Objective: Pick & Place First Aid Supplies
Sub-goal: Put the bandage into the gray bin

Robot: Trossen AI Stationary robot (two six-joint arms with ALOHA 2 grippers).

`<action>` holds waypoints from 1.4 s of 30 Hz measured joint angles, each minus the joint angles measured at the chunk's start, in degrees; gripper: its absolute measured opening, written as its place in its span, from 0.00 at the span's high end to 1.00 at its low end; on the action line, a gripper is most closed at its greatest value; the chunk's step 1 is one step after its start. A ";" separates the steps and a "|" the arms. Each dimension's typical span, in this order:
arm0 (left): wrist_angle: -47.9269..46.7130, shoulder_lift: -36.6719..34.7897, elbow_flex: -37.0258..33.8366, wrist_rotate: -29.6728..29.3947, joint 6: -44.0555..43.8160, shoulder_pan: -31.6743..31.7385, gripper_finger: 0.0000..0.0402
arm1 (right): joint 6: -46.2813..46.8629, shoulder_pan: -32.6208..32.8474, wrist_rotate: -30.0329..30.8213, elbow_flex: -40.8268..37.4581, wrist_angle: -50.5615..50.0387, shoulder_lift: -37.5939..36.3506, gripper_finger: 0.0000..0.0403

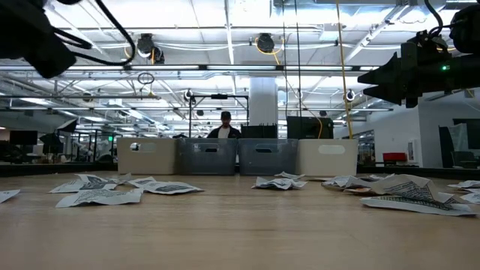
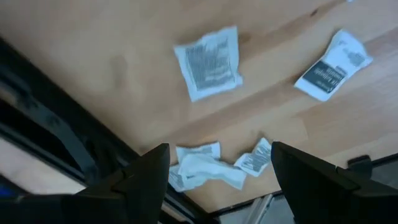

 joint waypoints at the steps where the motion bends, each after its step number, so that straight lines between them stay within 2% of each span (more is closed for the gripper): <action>1: 0.36 0.14 0.00 0.06 -1.87 -1.13 0.30 | 0.00 0.00 0.00 0.00 0.00 0.02 0.26; 12: 7.06 2.94 0.00 0.53 -23.43 -12.83 0.32 | 0.00 -0.02 0.00 0.00 0.00 0.00 0.26; 24: 14.57 3.01 0.00 -0.77 -48.53 -25.56 0.32 | 0.00 0.00 0.00 0.02 0.00 0.00 0.26; 29: 16.14 3.39 0.00 0.28 -50.34 -28.47 0.32 | 0.00 0.00 0.00 0.00 0.00 0.02 0.26; 42: 16.33 12.52 0.00 0.83 -52.91 -28.29 0.32 | 0.00 -0.01 0.00 0.02 0.00 0.00 0.26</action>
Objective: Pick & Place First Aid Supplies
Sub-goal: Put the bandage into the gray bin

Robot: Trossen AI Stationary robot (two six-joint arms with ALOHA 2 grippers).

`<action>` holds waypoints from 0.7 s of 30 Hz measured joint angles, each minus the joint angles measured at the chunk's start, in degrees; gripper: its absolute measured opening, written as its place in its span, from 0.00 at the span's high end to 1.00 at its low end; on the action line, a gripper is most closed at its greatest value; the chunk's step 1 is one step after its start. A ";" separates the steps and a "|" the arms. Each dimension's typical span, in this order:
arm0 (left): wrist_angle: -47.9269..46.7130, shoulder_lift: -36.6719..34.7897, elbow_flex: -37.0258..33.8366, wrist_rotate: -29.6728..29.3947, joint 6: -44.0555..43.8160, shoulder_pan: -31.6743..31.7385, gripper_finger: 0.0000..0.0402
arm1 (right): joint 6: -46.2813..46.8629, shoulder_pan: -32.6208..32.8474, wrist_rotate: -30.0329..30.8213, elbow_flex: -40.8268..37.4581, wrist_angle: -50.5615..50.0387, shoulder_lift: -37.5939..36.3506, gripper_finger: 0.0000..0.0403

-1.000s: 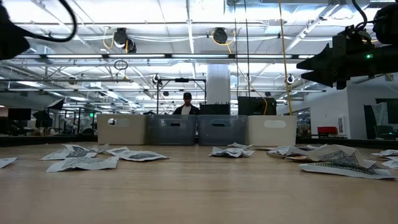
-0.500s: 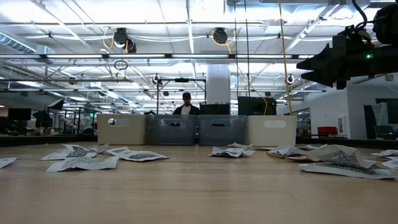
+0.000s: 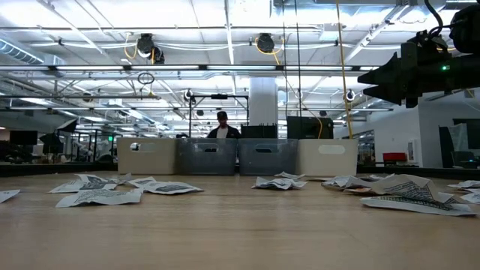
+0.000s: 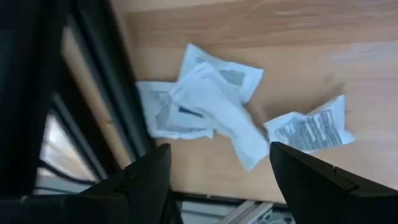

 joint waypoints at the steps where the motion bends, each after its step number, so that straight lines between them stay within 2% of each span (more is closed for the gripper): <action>1: 0.32 0.68 0.00 -0.02 0.02 0.06 0.32 | 0.00 0.00 0.00 -0.01 0.00 0.02 0.26; 8: 3.49 5.85 0.00 0.22 2.69 1.95 0.32 | 0.00 0.00 0.00 -0.02 0.00 0.00 0.26; 11: 4.04 7.68 -0.02 2.05 3.88 2.29 0.32 | 0.00 0.01 0.00 -0.02 0.00 0.01 0.26; 21: 4.23 8.15 -0.02 2.91 4.98 2.54 0.32 | 0.00 -0.01 0.00 -0.01 0.00 0.01 0.26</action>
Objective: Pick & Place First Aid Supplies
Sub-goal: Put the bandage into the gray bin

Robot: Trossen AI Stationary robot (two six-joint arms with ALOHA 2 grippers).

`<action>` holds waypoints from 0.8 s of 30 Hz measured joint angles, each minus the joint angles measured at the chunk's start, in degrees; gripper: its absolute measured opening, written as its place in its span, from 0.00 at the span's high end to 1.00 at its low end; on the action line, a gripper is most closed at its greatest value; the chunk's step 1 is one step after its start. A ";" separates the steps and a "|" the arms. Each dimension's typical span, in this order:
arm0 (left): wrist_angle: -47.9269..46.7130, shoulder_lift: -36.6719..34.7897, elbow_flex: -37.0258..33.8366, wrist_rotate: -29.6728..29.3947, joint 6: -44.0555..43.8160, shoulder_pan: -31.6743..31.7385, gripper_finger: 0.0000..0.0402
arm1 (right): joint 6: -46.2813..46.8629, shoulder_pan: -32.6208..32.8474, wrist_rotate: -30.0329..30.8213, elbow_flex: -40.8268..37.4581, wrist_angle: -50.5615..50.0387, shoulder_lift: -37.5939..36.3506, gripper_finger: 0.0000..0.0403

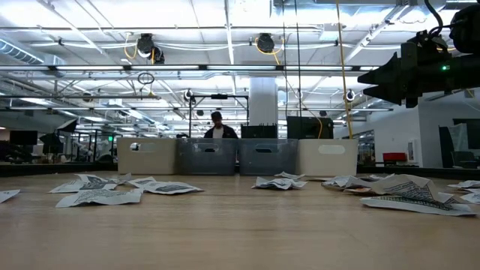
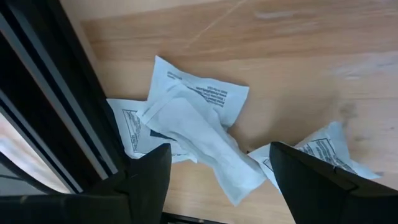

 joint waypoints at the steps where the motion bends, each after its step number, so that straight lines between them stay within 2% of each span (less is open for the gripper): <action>1: -0.03 0.00 0.00 -0.02 -0.02 0.00 0.32 | 0.00 0.00 0.00 0.01 0.00 -0.01 0.26; 4: -0.34 0.00 0.00 -1.11 -0.02 -0.22 0.33 | 0.00 0.01 0.00 0.01 0.00 -0.01 0.26; 7: -0.38 0.00 0.00 -1.31 0.11 -0.22 0.37 | 0.00 0.02 0.00 0.01 0.00 0.01 0.26; 17: -0.38 0.00 0.00 -1.07 0.79 -0.22 0.72 | 0.00 0.02 0.00 0.01 0.00 -0.01 0.26; 24: -0.35 0.00 0.00 -1.49 1.14 -0.22 0.87 | 0.00 0.02 0.00 0.00 0.00 -0.01 0.26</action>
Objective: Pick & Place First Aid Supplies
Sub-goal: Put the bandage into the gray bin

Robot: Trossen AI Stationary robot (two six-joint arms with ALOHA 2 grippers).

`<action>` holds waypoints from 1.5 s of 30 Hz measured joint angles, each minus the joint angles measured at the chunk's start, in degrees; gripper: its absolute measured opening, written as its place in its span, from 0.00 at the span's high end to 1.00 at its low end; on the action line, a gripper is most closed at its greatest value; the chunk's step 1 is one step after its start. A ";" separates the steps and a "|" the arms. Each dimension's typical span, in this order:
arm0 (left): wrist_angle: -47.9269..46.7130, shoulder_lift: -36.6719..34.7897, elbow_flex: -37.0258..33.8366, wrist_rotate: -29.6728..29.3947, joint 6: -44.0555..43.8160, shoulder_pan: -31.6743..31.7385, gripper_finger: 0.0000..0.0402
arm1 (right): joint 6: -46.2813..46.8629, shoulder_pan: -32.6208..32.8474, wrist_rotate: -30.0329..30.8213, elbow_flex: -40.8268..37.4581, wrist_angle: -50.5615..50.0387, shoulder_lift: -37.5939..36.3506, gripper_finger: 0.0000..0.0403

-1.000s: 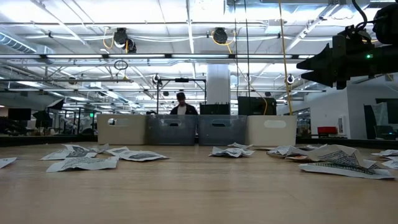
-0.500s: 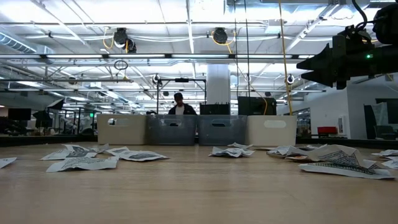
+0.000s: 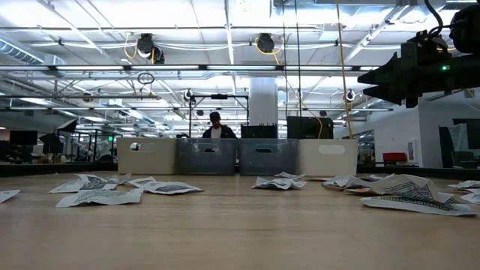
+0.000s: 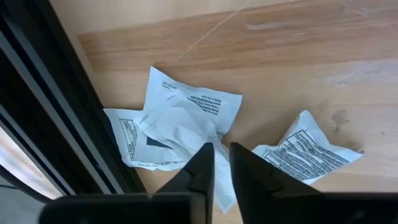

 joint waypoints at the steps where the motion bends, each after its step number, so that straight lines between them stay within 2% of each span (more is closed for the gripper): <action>1: 0.00 0.00 0.00 -0.02 0.21 0.00 0.88 | 0.00 0.00 0.00 0.01 0.00 0.01 0.26; 7: -1.16 0.00 0.00 0.25 -0.63 -0.42 0.89 | 0.00 0.00 0.01 -0.01 0.00 0.00 0.26; 19: 0.39 2.35 0.02 3.07 1.31 0.13 0.73 | 0.00 -0.01 0.01 -0.01 0.00 0.01 0.26; 24: -0.02 1.92 0.02 2.75 1.68 0.22 0.68 | 0.00 -0.02 0.00 0.01 0.00 0.01 0.26; 28: 1.24 2.03 0.02 0.09 2.87 0.45 0.67 | 0.00 0.00 0.00 -0.01 0.01 0.00 0.26; 33: 1.40 2.03 0.02 -0.23 4.36 0.97 0.73 | 0.00 -0.01 0.00 -0.01 0.00 0.01 0.26; 42: 1.46 2.05 0.02 0.55 5.99 0.98 0.97 | 0.00 -0.01 0.00 0.00 0.00 0.01 0.26; 45: 1.38 1.80 0.02 0.61 5.99 0.98 0.98 | 0.00 0.00 0.02 -0.01 0.00 0.02 0.26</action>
